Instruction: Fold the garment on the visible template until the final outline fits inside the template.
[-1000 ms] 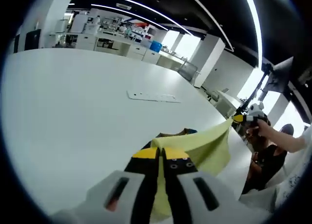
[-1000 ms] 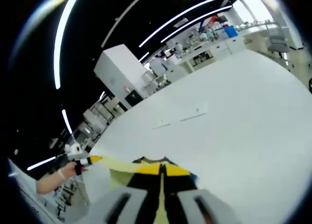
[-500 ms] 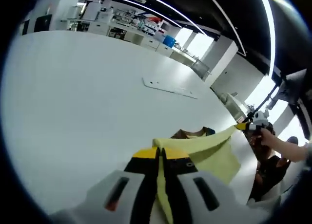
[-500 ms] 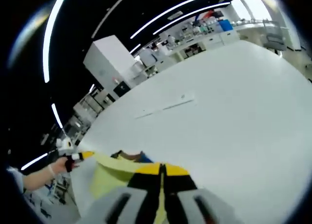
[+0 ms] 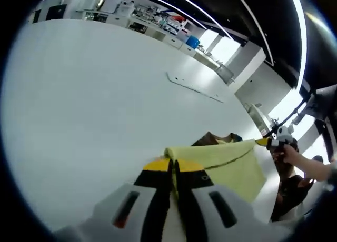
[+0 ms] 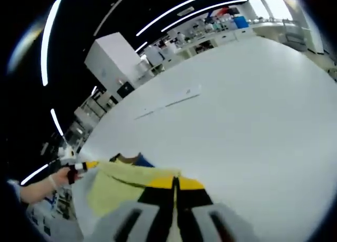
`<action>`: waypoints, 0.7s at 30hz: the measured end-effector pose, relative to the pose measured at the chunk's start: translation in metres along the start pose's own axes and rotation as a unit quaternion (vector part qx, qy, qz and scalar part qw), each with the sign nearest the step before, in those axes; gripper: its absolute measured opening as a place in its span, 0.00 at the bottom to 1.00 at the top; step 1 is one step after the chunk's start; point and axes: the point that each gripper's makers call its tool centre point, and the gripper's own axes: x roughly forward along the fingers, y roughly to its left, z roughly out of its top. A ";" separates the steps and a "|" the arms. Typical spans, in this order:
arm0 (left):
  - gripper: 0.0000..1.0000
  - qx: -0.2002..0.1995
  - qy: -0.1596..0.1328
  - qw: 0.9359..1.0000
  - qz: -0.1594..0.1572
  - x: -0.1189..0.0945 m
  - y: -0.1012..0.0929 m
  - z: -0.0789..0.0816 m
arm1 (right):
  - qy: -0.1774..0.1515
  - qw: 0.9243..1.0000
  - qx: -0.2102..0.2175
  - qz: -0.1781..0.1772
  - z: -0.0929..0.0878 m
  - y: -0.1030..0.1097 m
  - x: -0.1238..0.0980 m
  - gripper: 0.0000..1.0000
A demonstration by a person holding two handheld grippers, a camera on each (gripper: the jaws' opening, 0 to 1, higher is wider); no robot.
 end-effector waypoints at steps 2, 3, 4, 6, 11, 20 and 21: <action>0.00 -0.004 -0.001 1.000 0.000 0.000 0.000 0.000 | 0.001 1.000 0.002 0.002 -0.001 0.001 0.001 0.00; 0.00 0.000 -0.003 1.000 0.000 0.000 -0.001 0.000 | 0.002 1.000 0.000 0.000 -0.003 0.001 0.001 0.00; 0.00 0.002 -0.001 1.000 0.001 0.001 -0.001 0.000 | 0.002 1.000 0.000 0.000 -0.004 0.001 0.001 0.00; 0.00 -0.003 0.000 1.000 0.003 0.003 0.004 0.000 | 0.003 1.000 0.004 -0.001 -0.006 0.001 0.001 0.00; 0.00 -0.002 0.001 1.000 0.009 0.007 0.007 -0.002 | 0.002 1.000 0.010 0.000 -0.005 -0.001 0.002 0.00; 0.10 0.008 -0.007 1.000 -0.007 0.001 0.005 0.000 | -0.002 1.000 -0.017 0.024 -0.006 0.011 -0.005 0.00; 0.14 0.007 -0.012 1.000 -0.010 0.001 0.004 0.002 | 0.001 1.000 -0.018 0.023 -0.008 0.012 -0.006 0.00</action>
